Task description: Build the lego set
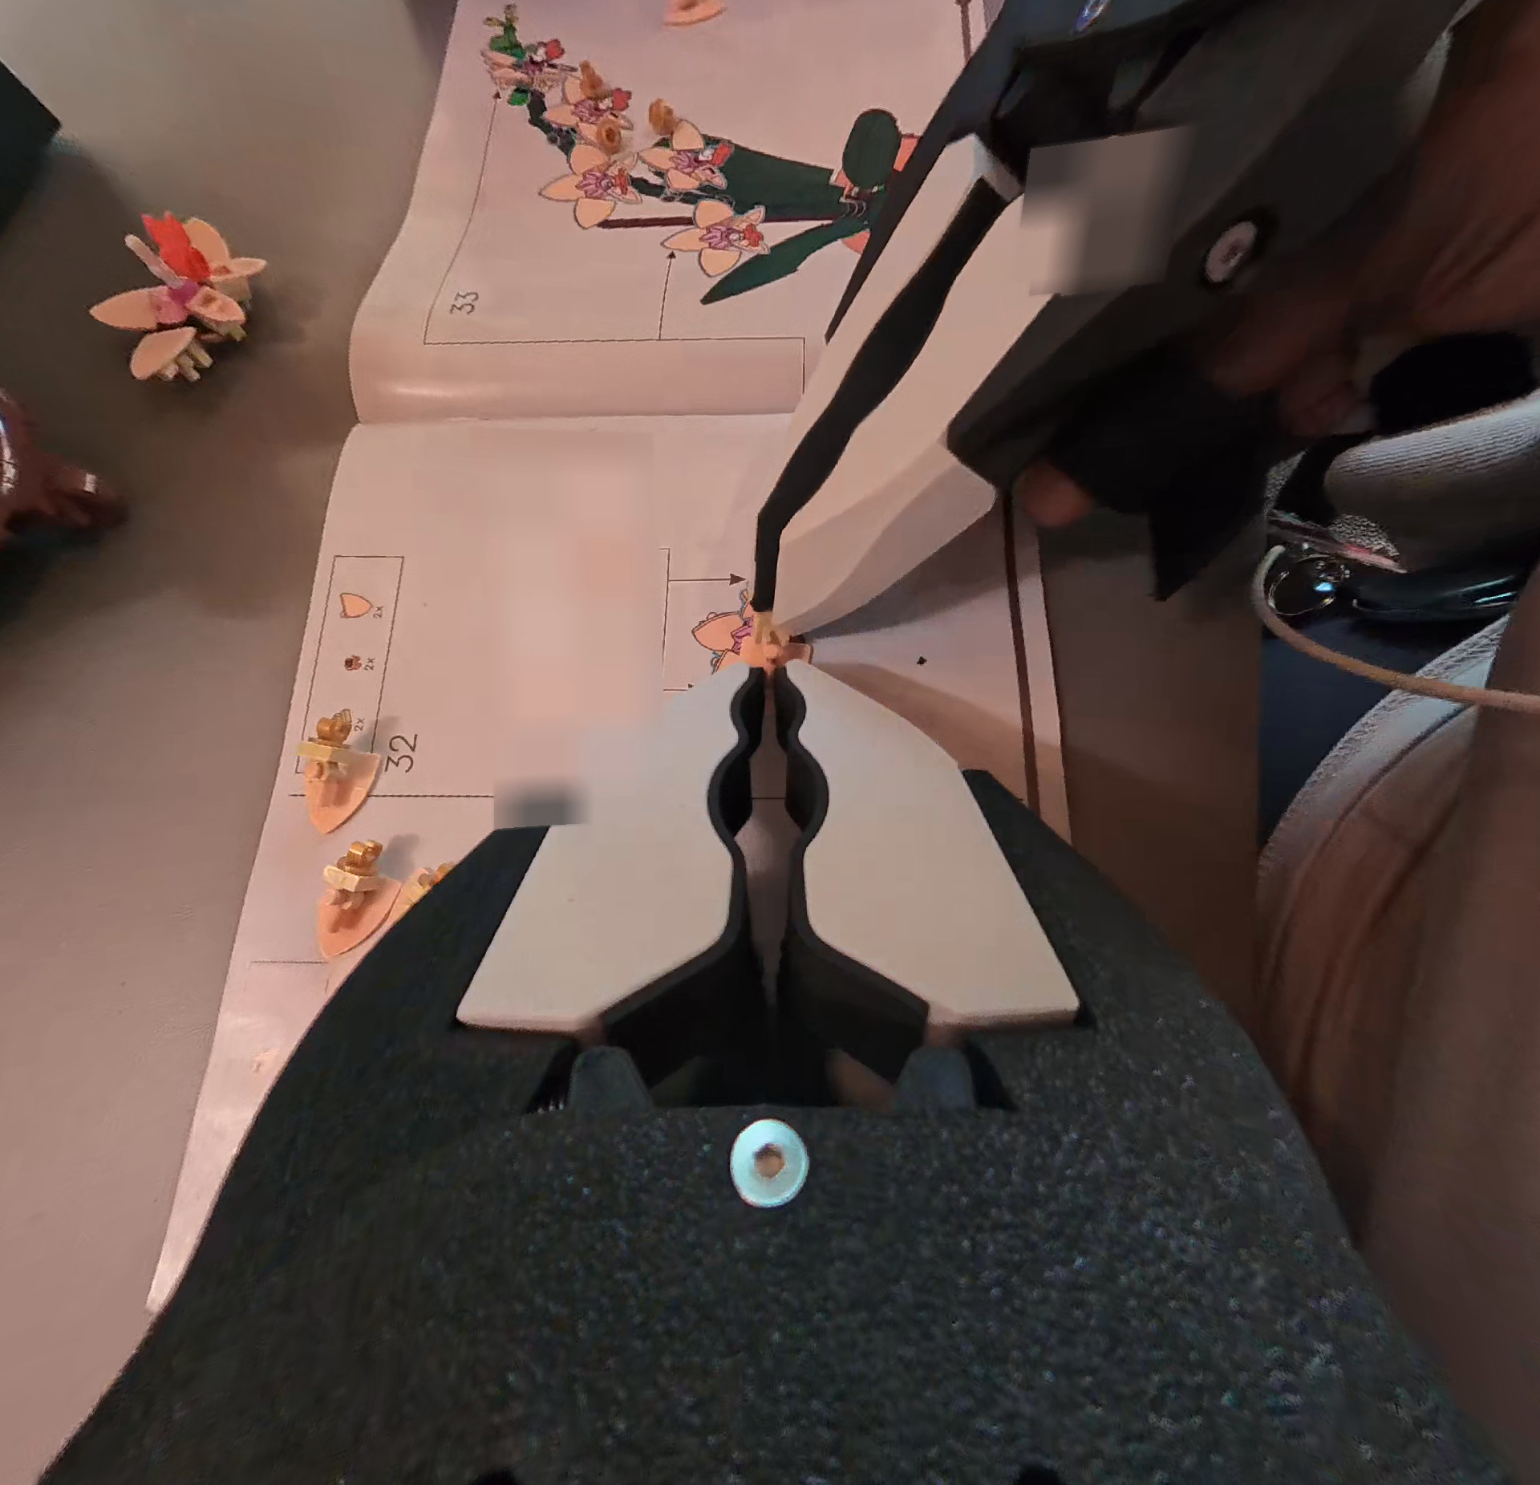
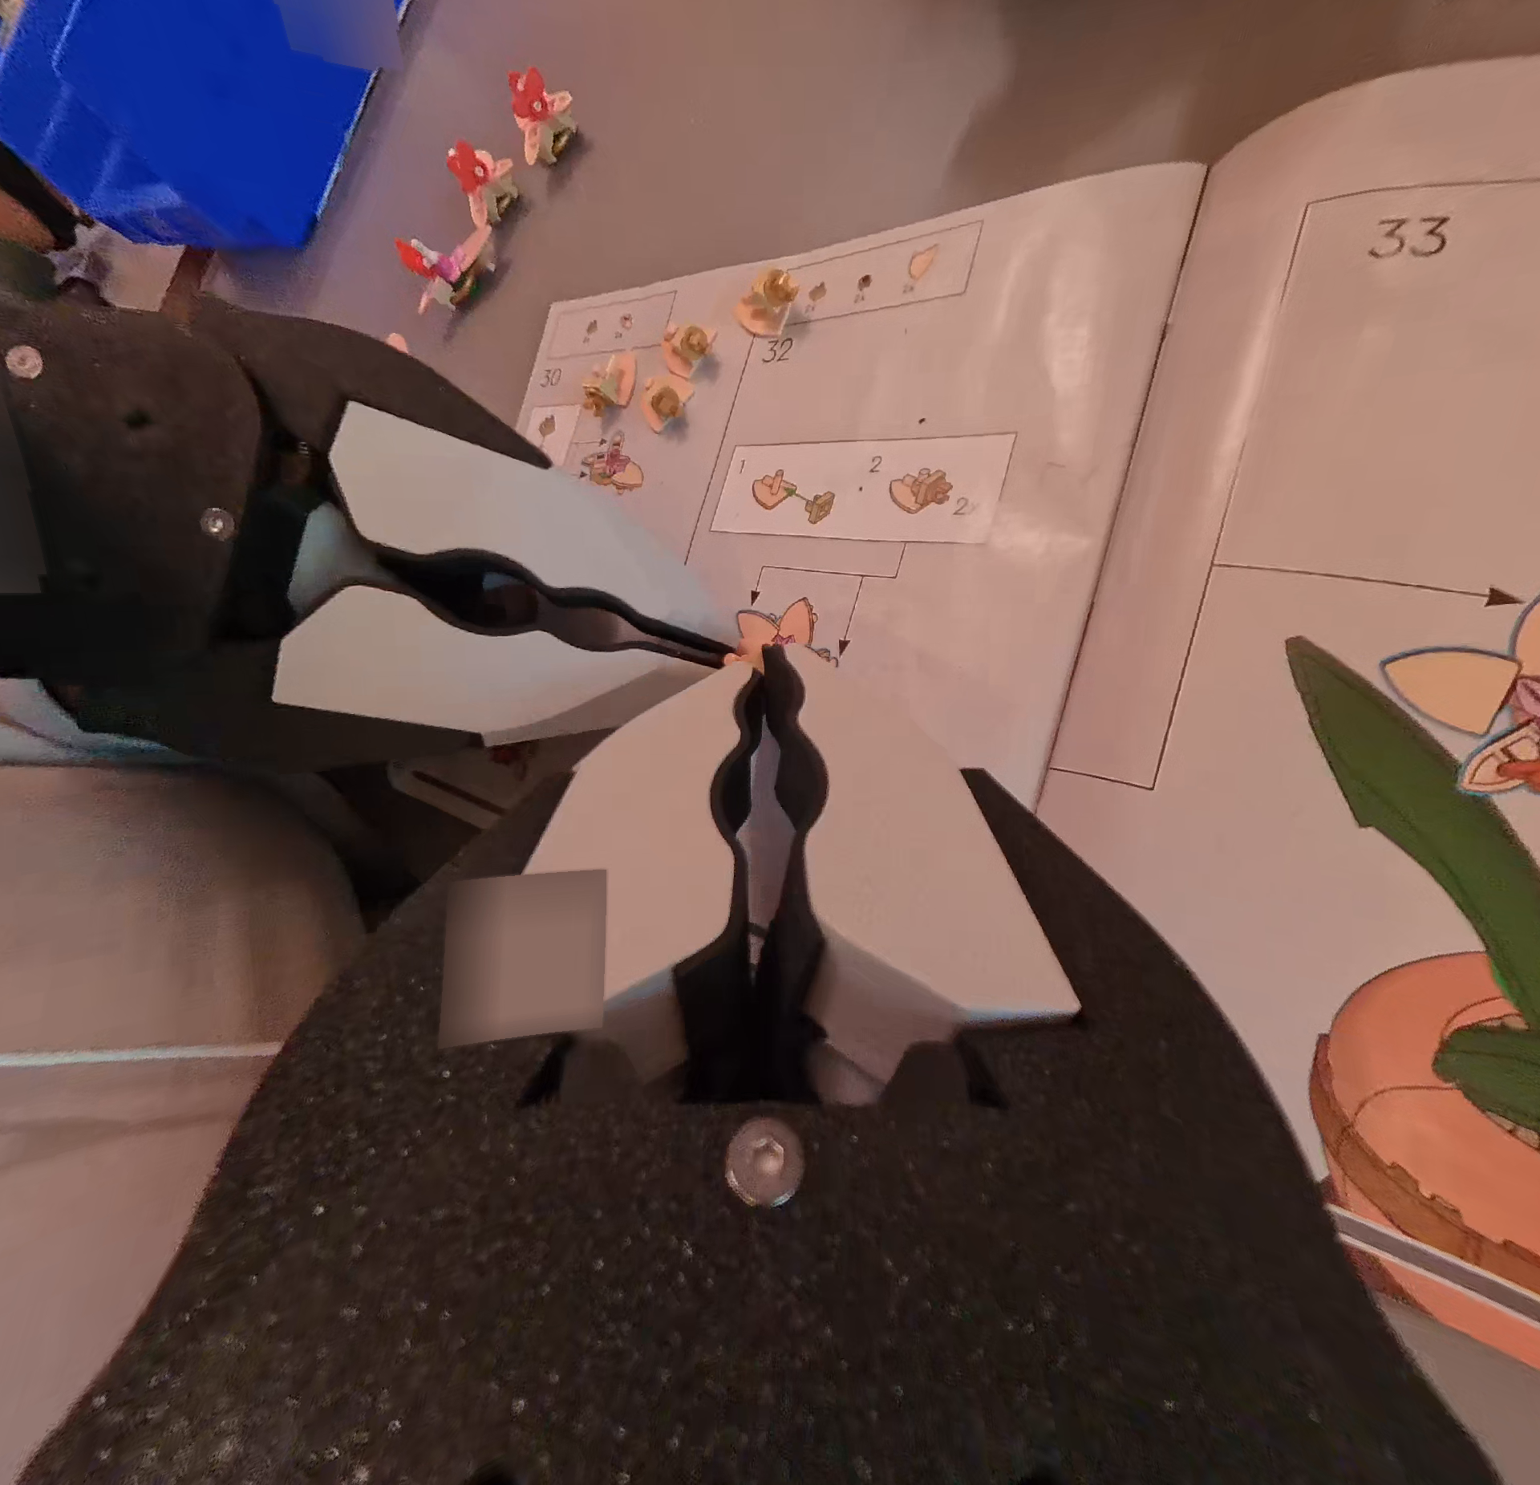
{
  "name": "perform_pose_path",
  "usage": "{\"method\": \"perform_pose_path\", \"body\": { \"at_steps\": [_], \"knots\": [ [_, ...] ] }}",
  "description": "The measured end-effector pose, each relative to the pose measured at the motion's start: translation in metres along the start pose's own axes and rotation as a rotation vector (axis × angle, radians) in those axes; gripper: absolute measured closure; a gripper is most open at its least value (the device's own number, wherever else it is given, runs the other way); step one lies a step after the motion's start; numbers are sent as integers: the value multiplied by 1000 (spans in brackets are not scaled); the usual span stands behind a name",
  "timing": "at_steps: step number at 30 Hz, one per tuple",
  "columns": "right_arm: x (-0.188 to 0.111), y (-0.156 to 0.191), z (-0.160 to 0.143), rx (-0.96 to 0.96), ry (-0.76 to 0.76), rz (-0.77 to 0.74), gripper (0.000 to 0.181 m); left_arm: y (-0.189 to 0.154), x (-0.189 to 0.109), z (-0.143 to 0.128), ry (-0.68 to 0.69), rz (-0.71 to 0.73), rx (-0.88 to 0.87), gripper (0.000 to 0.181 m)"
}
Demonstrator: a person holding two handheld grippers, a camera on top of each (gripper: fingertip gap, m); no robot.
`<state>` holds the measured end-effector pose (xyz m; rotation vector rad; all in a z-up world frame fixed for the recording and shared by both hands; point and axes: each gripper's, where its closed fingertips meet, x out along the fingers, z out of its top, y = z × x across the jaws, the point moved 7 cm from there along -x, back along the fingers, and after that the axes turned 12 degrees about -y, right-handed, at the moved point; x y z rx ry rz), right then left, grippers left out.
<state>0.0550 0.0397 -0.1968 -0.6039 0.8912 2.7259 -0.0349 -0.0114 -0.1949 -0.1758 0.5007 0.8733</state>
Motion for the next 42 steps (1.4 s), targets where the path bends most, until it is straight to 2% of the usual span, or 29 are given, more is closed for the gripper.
{"method": "perform_pose_path", "body": {
  "at_steps": [15, 27, 31, 33, 36, 38, 42],
  "knots": [
    [3, 9, 2, -88, 65, -48, 181, -2, 0, 0, -2, 15, 13, 179],
    [-4, -7, 2, 61, 73, -7, 181, -1, 0, 0, -3, 7, 0, 179],
    [-6, -1, 6, -26, 88, 24, 174, -1, 0, 0, -3, 4, -5, 179],
    [-6, 0, 14, -149, 92, 9, 175, -1, 0, 0, -3, 5, -4, 179],
    [-1, -2, 17, -312, 190, 7, 173, -1, 0, 0, -3, 5, -4, 179],
    [3, -1, 17, -330, 227, 66, 172, -1, 0, 0, -3, 6, -2, 179],
    [6, -4, 18, -382, 275, 74, 170, -1, 0, 0, -3, 7, 0, 179]
  ]
}}
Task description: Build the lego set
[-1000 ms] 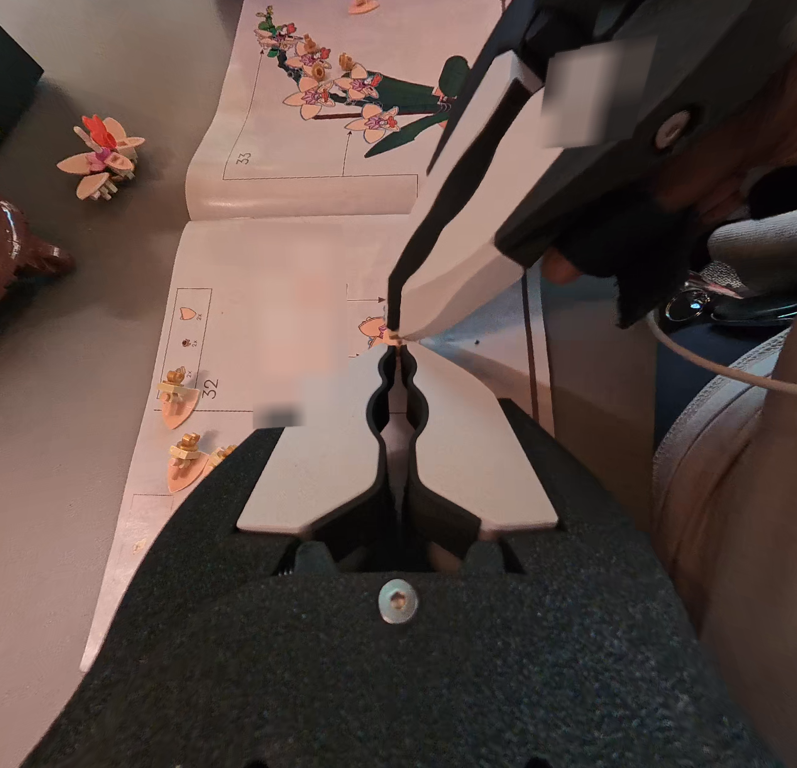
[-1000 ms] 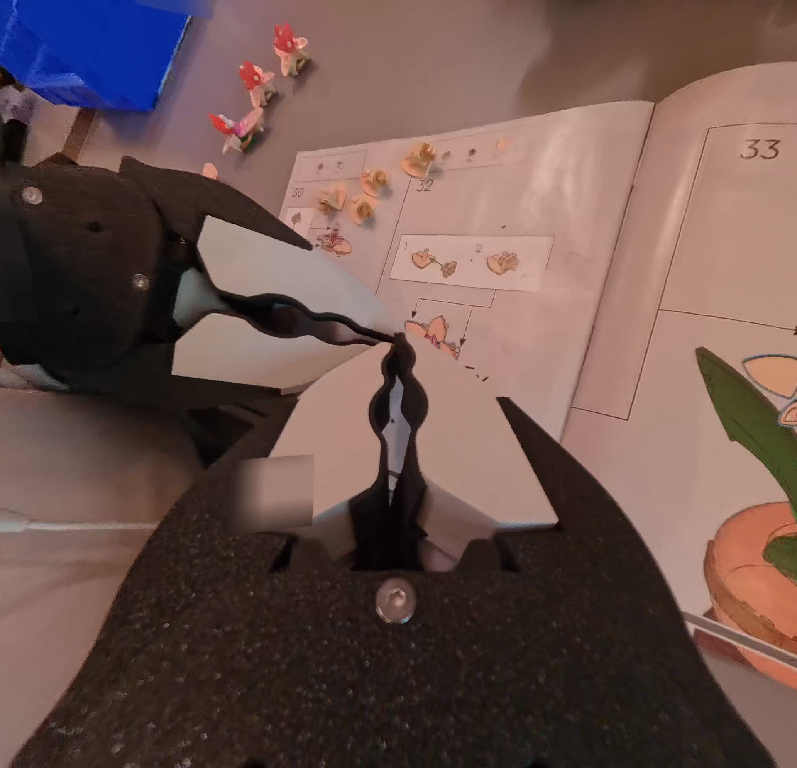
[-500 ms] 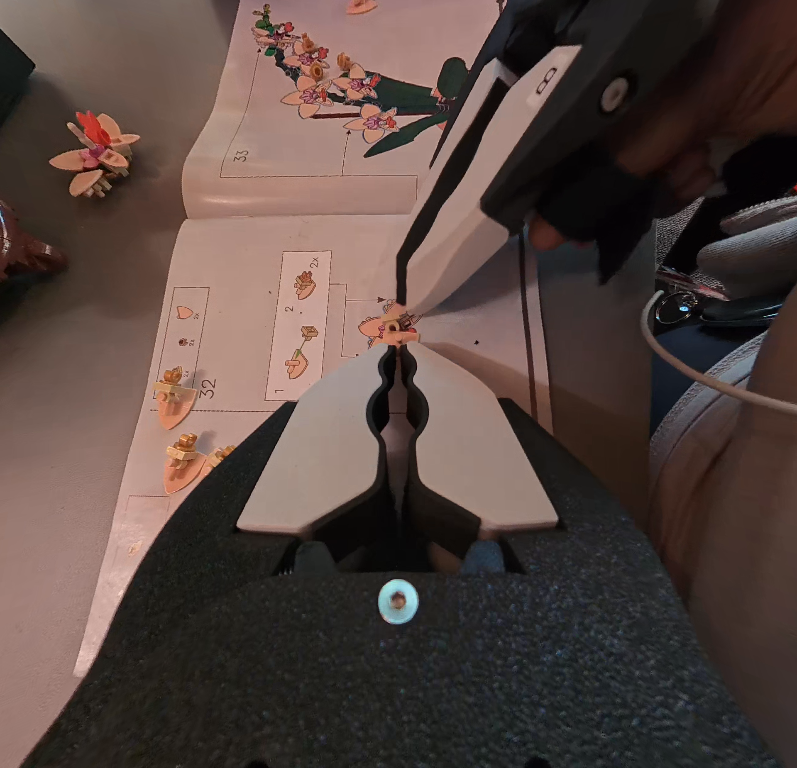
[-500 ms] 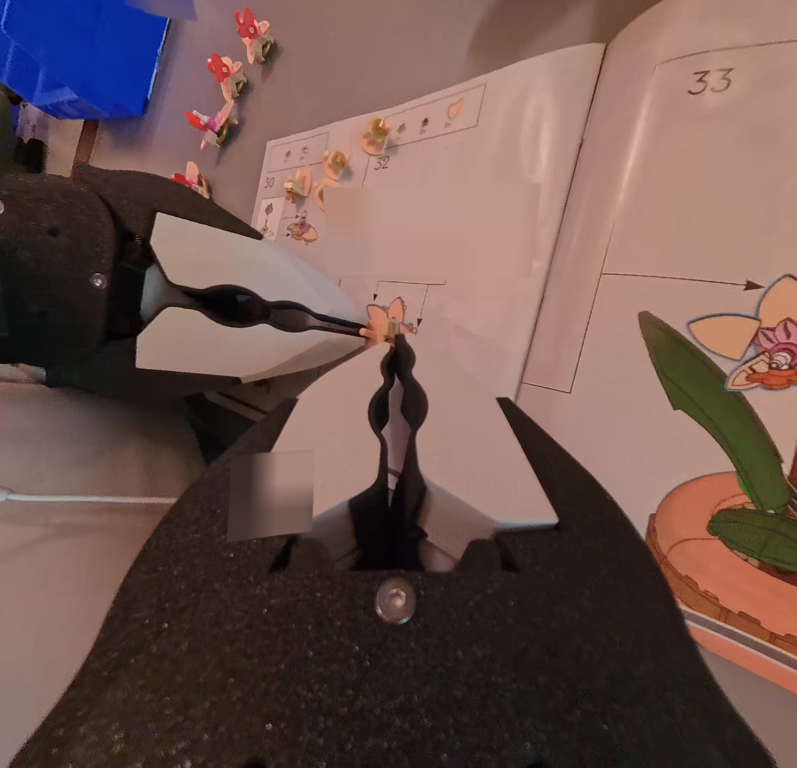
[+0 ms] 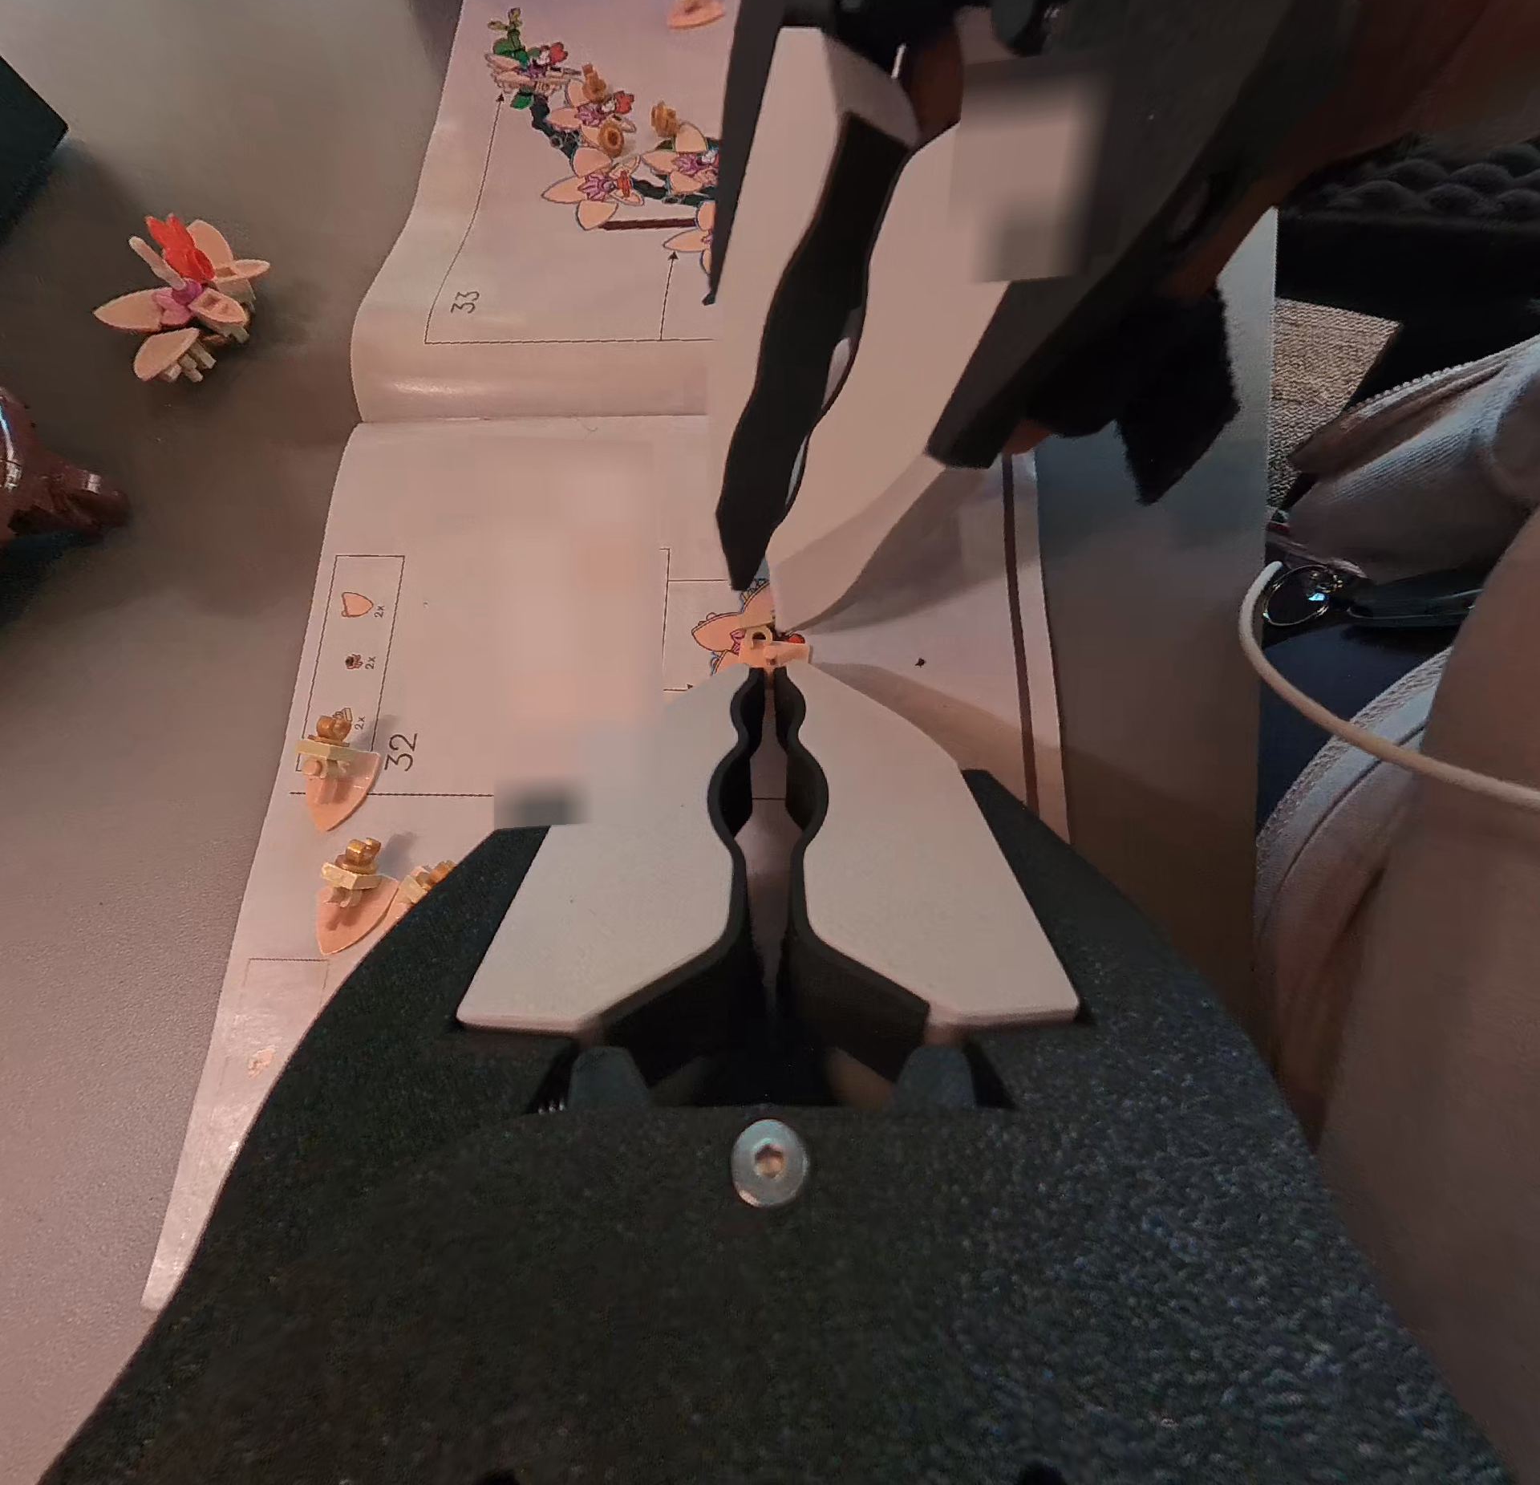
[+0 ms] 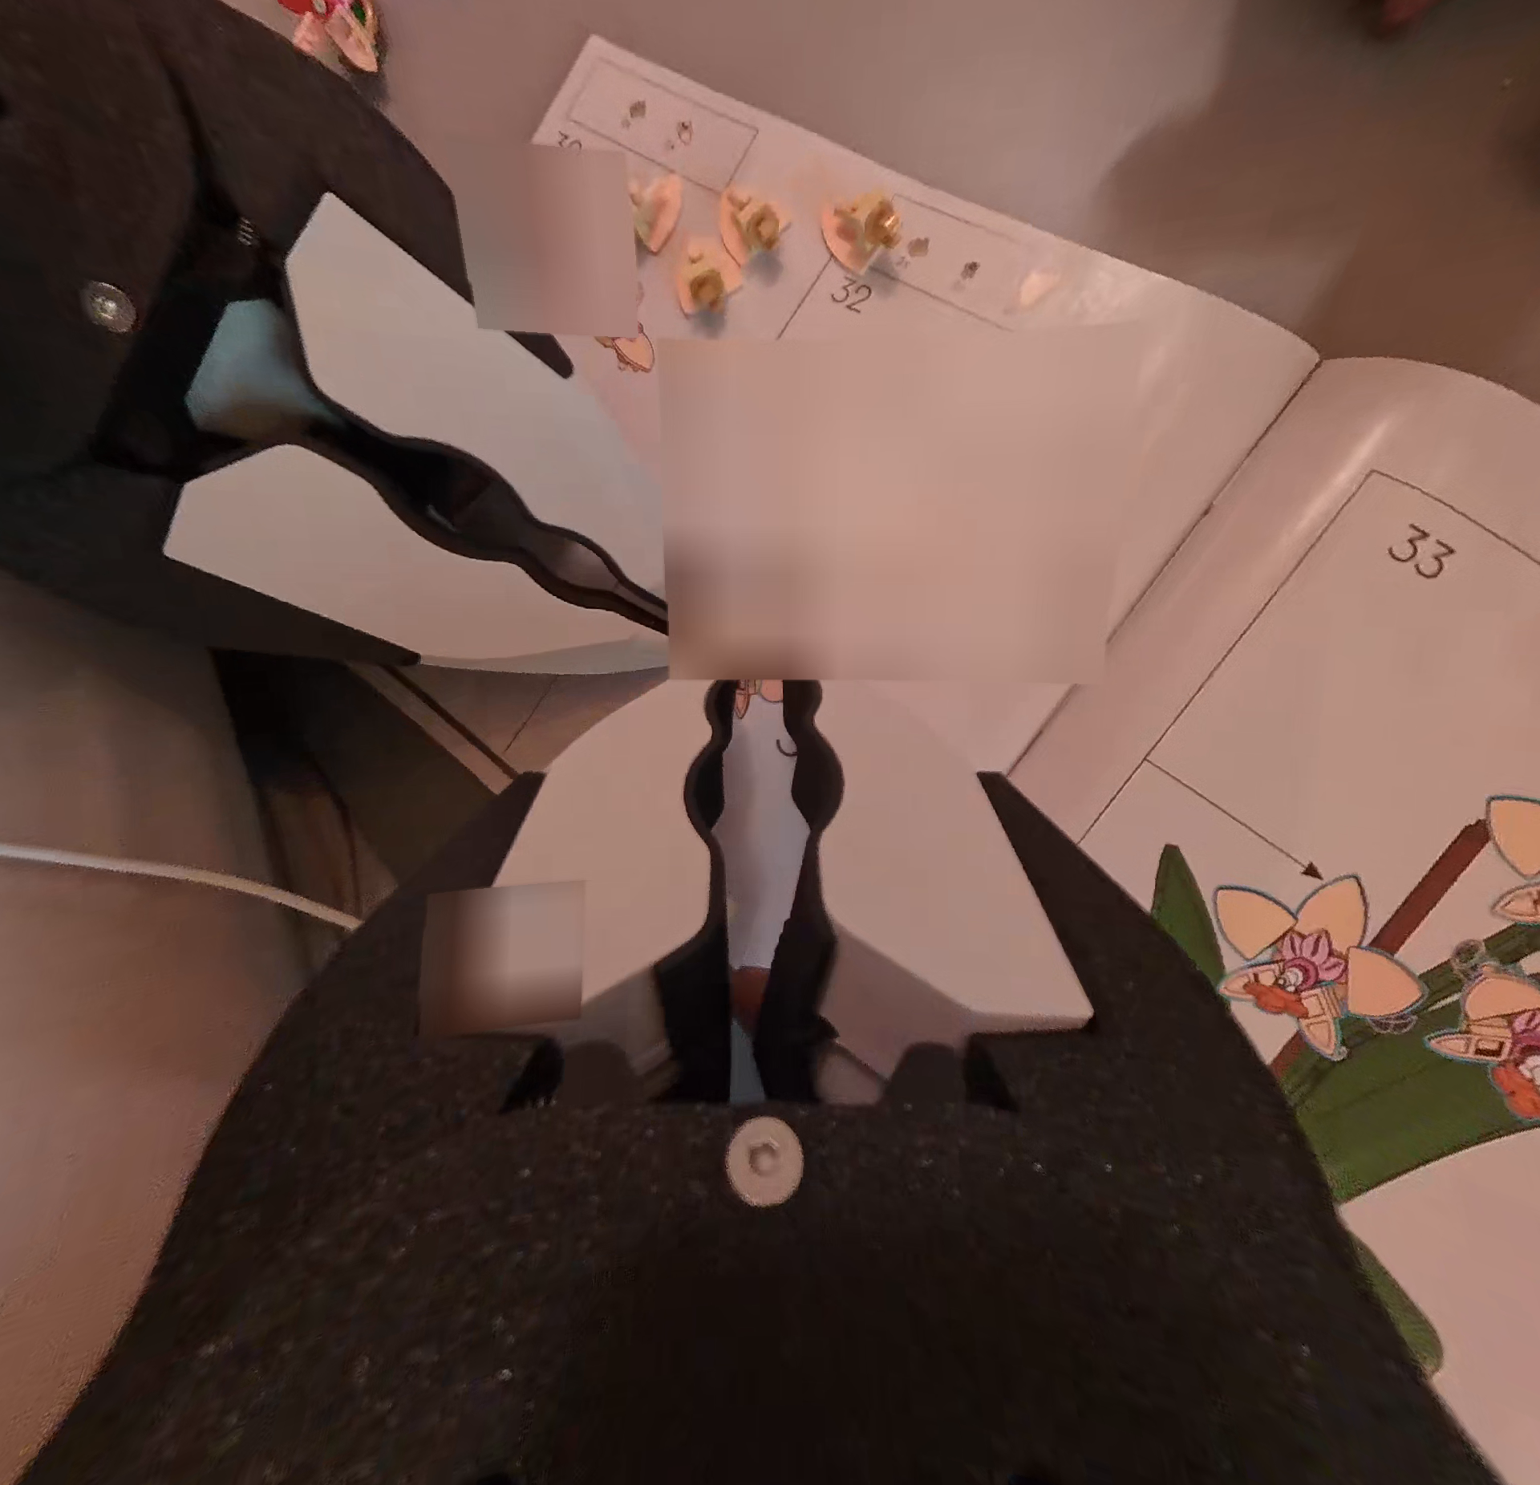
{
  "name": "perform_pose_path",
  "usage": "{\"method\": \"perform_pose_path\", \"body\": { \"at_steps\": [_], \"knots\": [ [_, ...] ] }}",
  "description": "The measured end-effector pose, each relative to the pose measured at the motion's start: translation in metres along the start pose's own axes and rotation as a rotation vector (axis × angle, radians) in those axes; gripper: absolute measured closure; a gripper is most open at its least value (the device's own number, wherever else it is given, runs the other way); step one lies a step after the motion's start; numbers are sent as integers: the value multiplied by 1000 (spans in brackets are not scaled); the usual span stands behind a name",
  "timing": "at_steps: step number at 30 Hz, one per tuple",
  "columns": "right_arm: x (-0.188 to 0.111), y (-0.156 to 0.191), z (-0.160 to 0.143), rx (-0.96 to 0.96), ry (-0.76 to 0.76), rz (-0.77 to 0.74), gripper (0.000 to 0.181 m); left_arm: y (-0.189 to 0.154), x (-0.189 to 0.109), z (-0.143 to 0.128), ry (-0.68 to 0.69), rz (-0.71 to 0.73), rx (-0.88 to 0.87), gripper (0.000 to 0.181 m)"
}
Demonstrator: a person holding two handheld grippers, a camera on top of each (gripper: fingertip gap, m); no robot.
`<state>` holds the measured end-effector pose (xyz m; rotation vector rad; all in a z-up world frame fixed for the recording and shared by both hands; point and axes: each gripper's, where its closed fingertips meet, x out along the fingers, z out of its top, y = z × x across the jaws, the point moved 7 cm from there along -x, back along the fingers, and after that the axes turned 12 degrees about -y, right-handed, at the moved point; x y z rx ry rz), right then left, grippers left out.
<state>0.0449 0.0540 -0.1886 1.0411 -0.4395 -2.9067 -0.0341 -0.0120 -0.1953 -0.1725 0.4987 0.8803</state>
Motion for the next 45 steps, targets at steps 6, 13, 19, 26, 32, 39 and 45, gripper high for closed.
{"method": "perform_pose_path", "body": {
  "at_steps": [6, 13, 19, 26, 32, 39, 45],
  "knots": [
    [5, 2, 1, 9, -9, 17, 178, 0, 0, 0, 0, 4, 6, 179],
    [1, 5, -5, 193, -87, 9, 179, -1, 0, 0, 0, 38, 36, 179],
    [0, 7, -10, 308, -142, -7, 179, -1, 0, 0, 1, 38, 27, 179],
    [1, 6, -11, 384, -172, 16, 179, 0, 0, 0, 1, 32, 17, 179],
    [2, 7, -9, 369, -143, 22, 179, 0, 0, 0, 1, 23, 6, 179],
    [3, 10, -3, 220, -89, -21, 179, 1, 0, 0, 1, 8, -16, 179],
    [3, 11, -2, 141, -76, -26, 179, 2, 0, 1, -1, -5, -34, 179]
  ]
}}
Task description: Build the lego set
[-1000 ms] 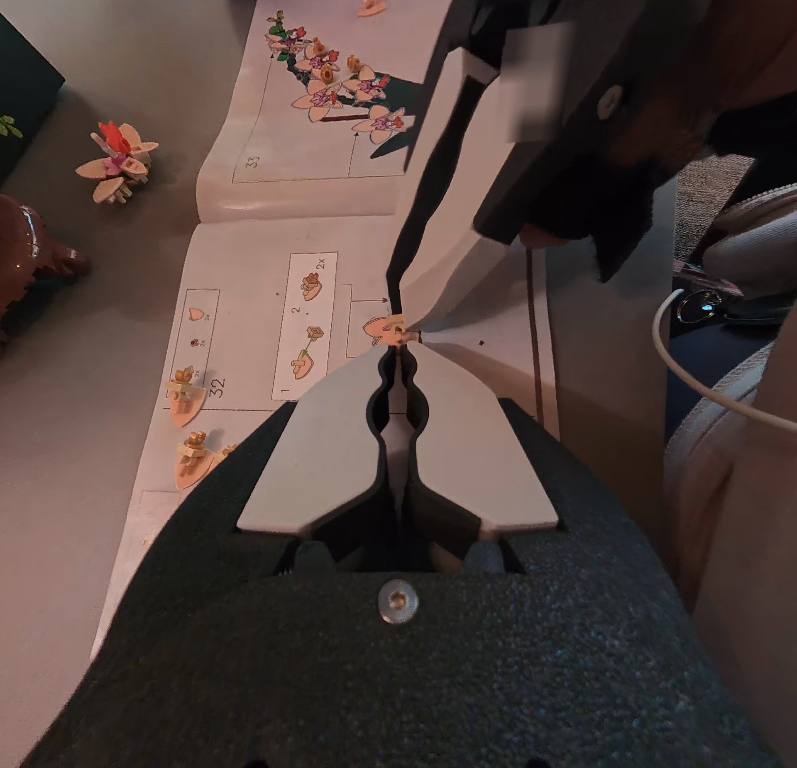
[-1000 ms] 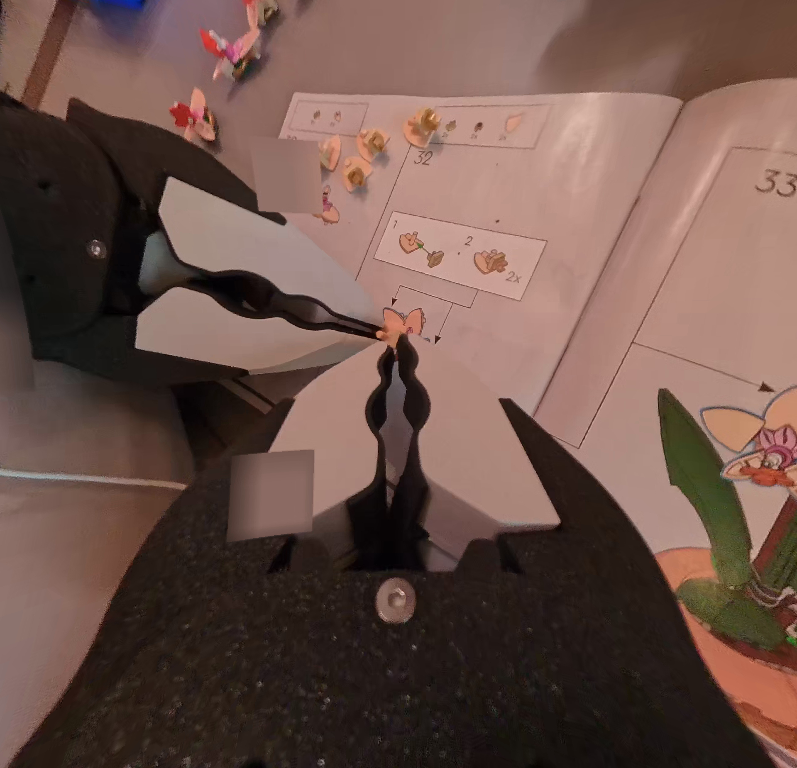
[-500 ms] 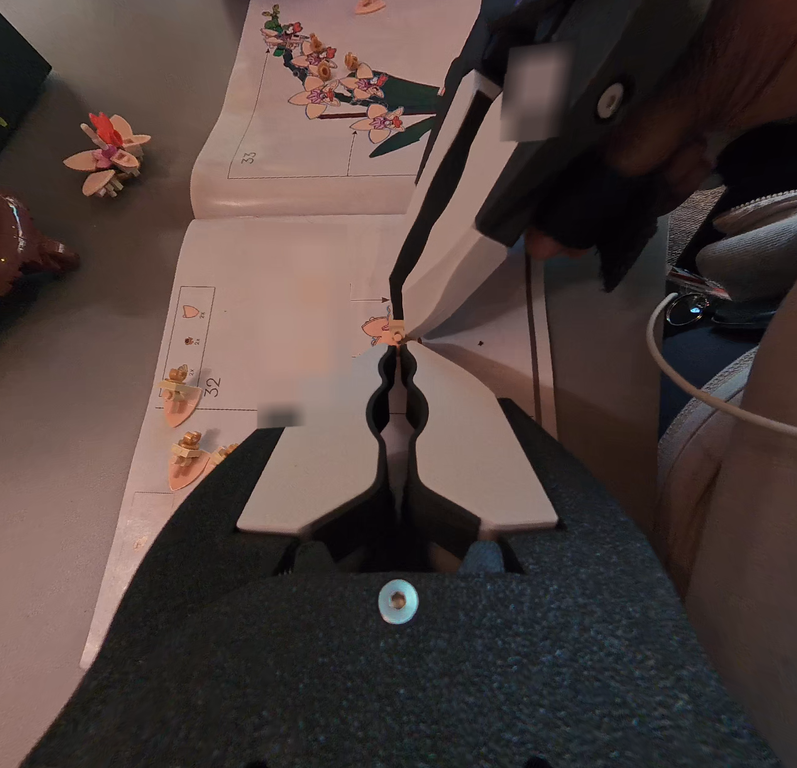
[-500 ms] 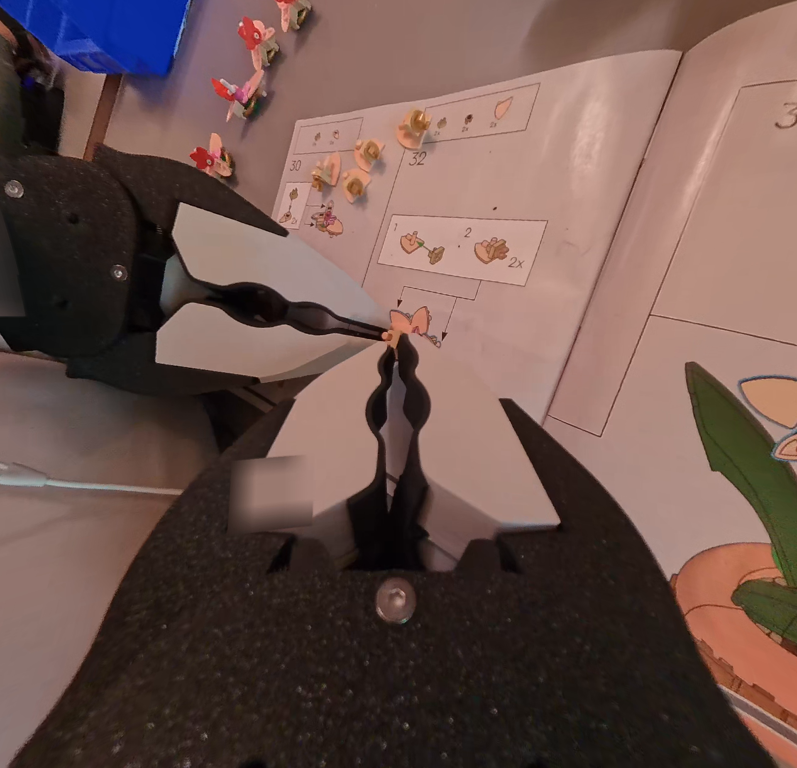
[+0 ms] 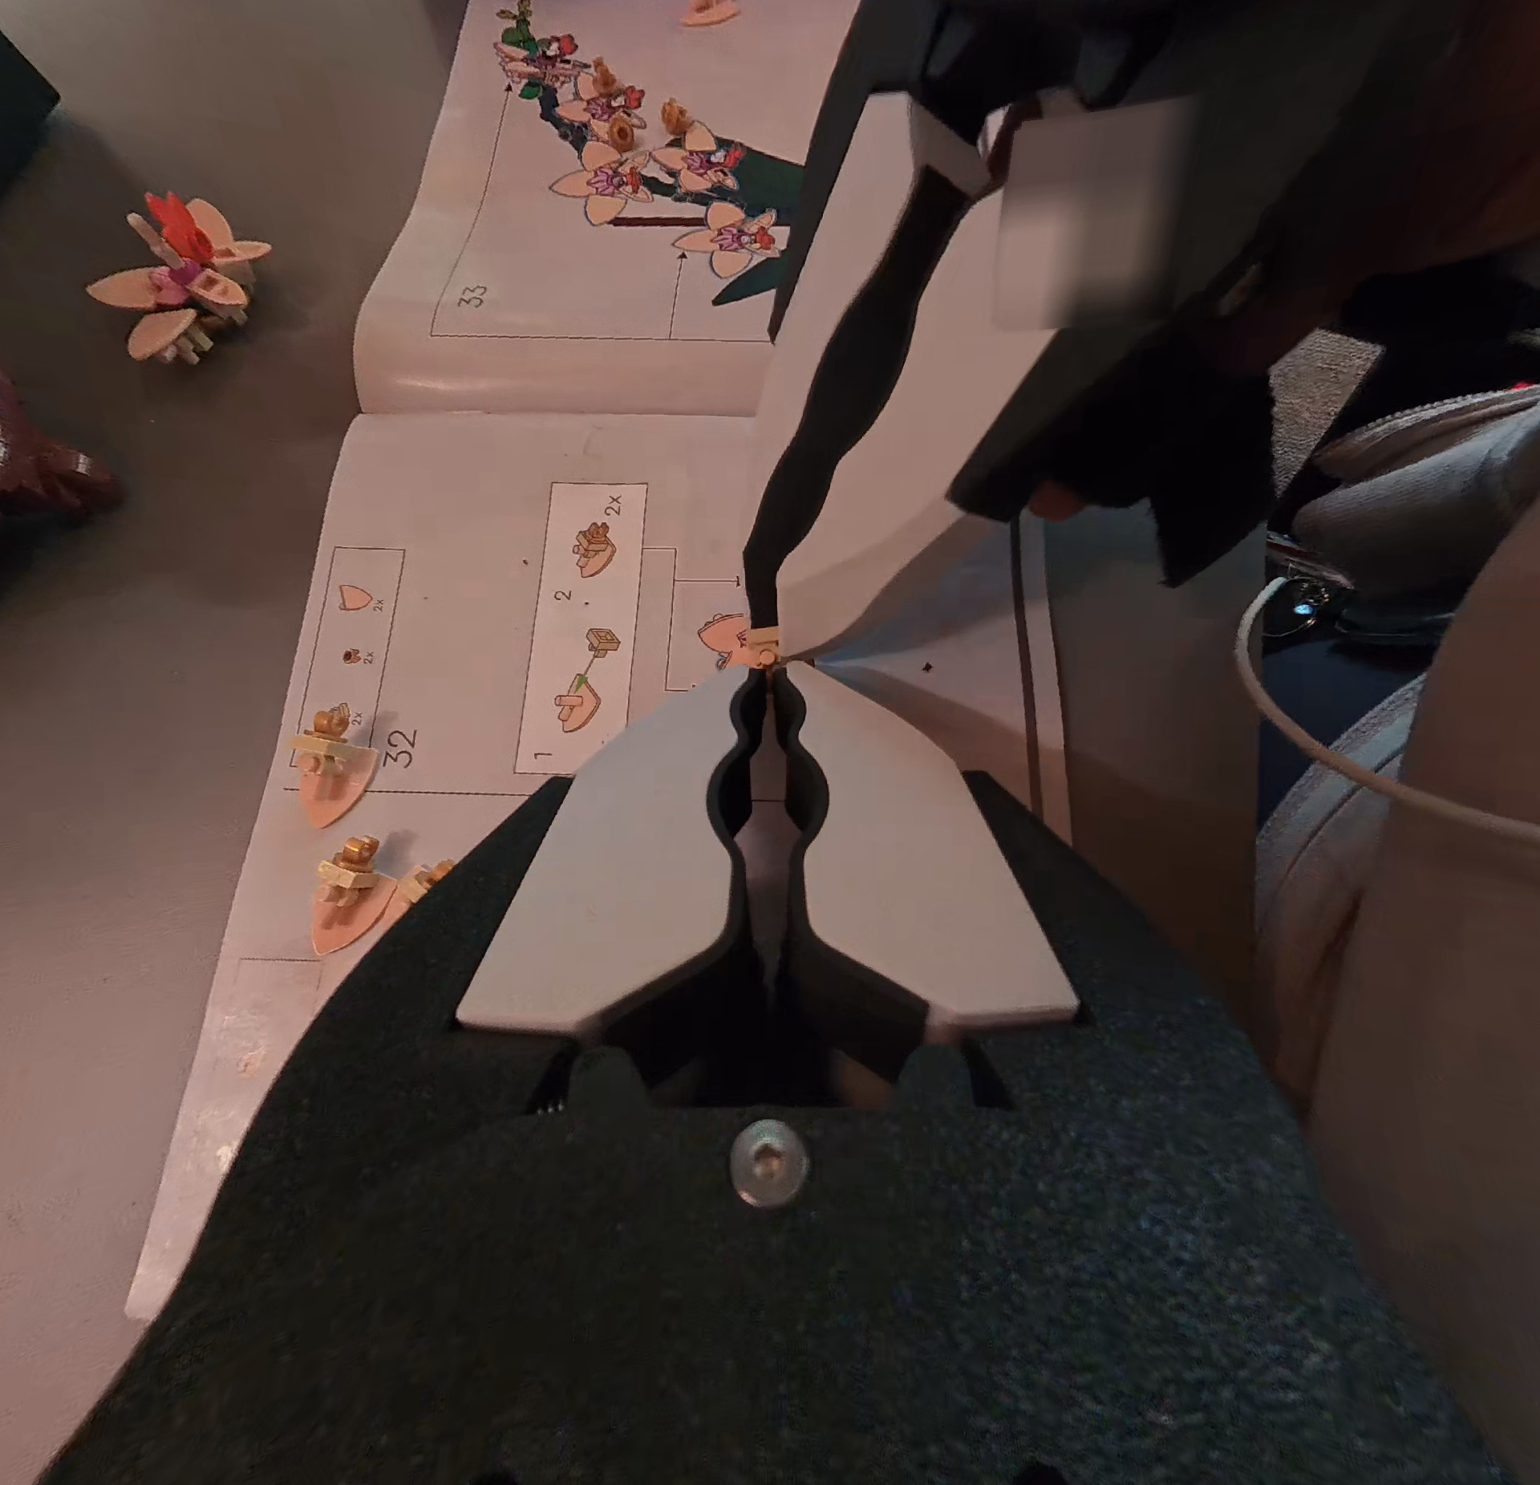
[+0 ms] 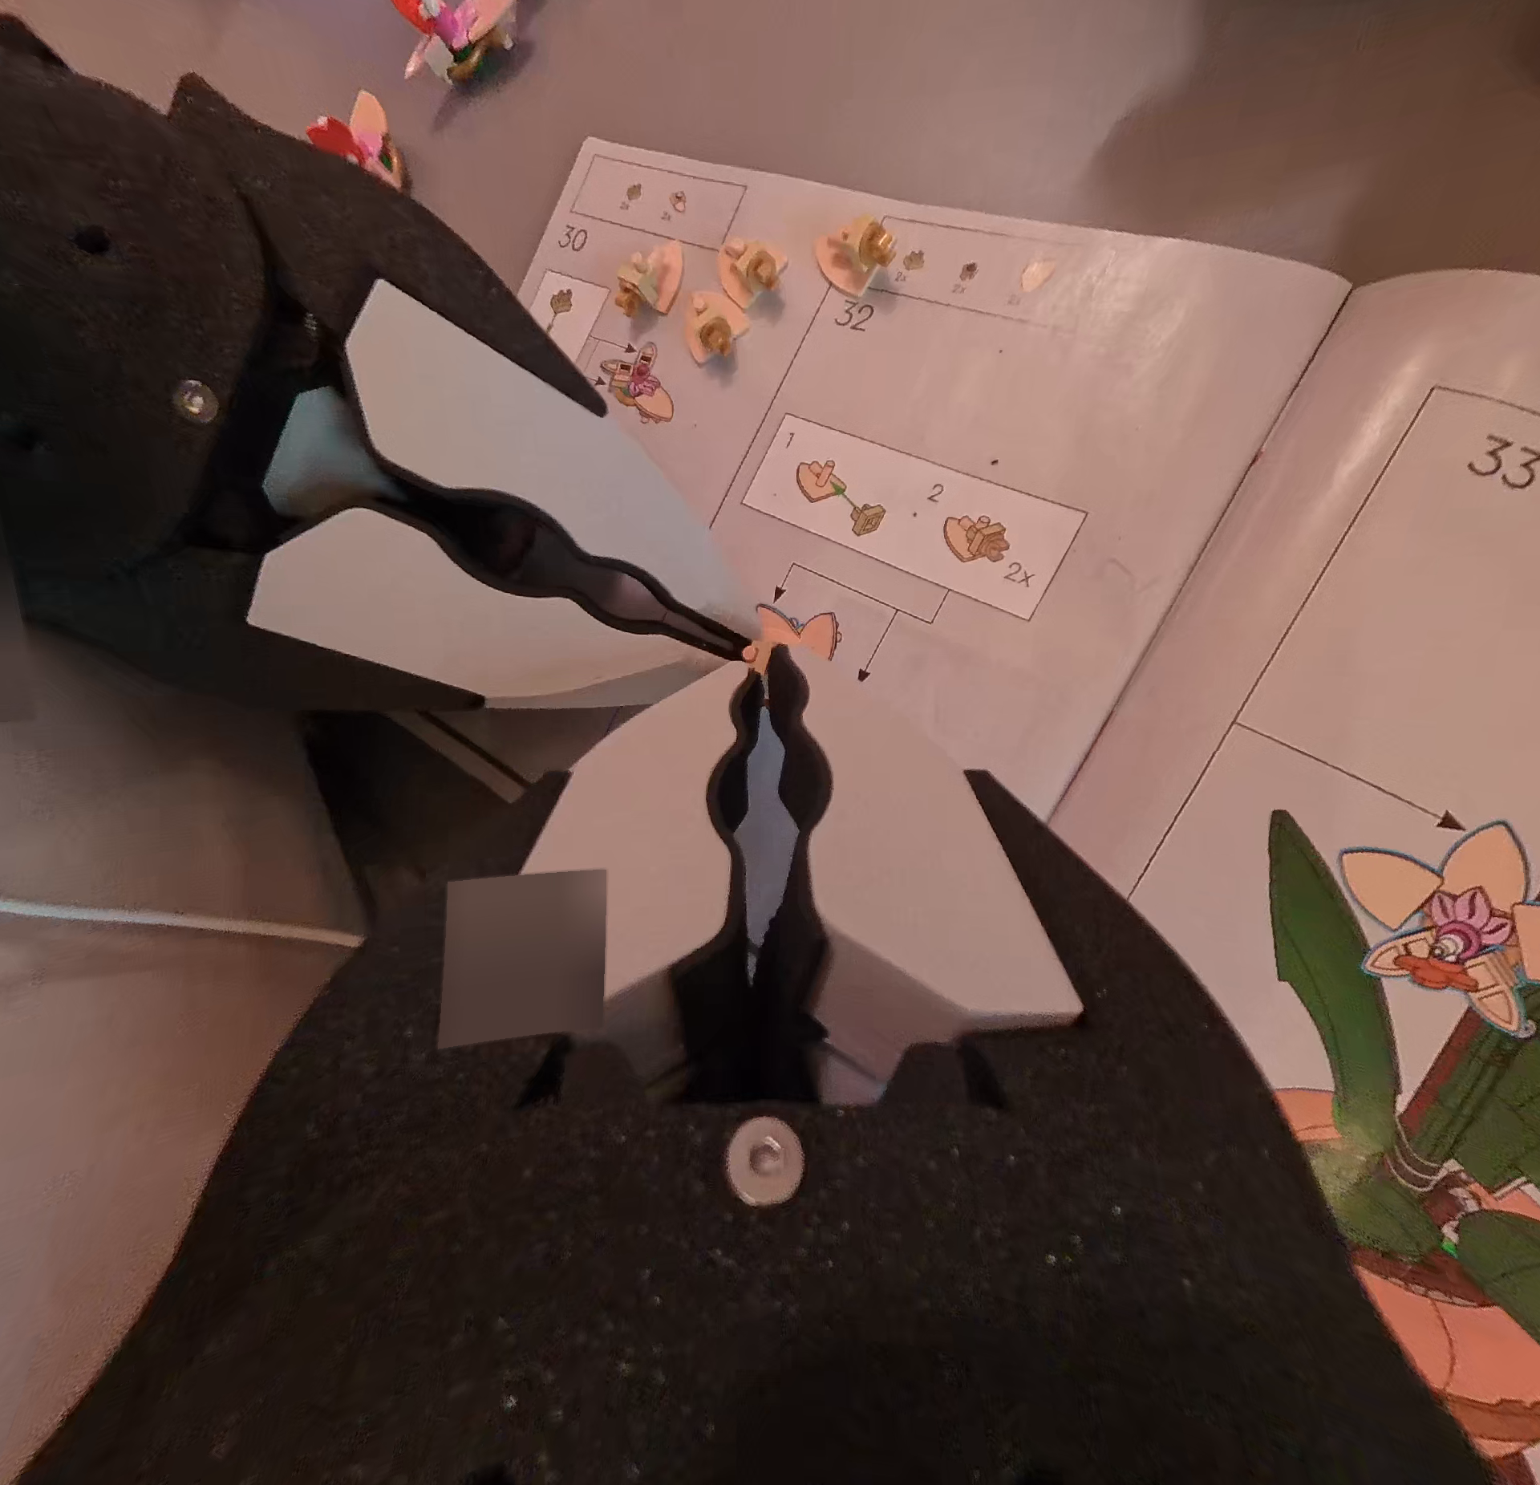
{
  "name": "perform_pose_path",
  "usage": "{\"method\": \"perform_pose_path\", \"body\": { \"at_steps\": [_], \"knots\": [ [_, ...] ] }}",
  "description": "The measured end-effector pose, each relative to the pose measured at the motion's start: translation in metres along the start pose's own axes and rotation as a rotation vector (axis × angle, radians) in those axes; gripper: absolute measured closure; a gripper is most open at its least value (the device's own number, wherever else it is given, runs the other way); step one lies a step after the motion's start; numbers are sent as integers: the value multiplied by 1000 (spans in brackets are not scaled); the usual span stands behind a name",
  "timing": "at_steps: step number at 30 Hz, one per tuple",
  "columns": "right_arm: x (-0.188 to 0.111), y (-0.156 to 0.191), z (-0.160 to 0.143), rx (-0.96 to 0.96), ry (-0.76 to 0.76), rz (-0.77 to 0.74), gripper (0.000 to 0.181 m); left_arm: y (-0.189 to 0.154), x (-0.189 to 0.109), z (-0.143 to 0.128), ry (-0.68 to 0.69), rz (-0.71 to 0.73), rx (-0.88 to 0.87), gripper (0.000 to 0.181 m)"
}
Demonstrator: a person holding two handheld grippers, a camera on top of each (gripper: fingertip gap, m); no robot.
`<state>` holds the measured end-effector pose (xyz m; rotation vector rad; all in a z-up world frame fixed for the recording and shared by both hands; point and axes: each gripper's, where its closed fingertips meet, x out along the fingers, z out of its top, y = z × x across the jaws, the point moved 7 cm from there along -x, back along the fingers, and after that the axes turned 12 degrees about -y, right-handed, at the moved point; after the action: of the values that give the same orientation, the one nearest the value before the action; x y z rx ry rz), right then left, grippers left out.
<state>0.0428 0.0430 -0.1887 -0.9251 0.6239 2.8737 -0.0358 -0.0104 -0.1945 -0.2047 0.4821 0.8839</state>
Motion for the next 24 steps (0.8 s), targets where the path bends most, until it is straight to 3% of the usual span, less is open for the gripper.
{"method": "perform_pose_path", "body": {
  "at_steps": [4, 8, 24],
  "knots": [
    [1, 0, 0, 1, -16, -4, 179, 0, -2, 0, -1, -71, -52, 164],
    [1, 1, 0, -12, -13, 1, 179, 2, -6, -3, 5, -35, -13, 176],
    [2, 5, 2, -78, 16, -24, 179, 3, -6, -4, 3, -46, -36, 181]
  ]
}}
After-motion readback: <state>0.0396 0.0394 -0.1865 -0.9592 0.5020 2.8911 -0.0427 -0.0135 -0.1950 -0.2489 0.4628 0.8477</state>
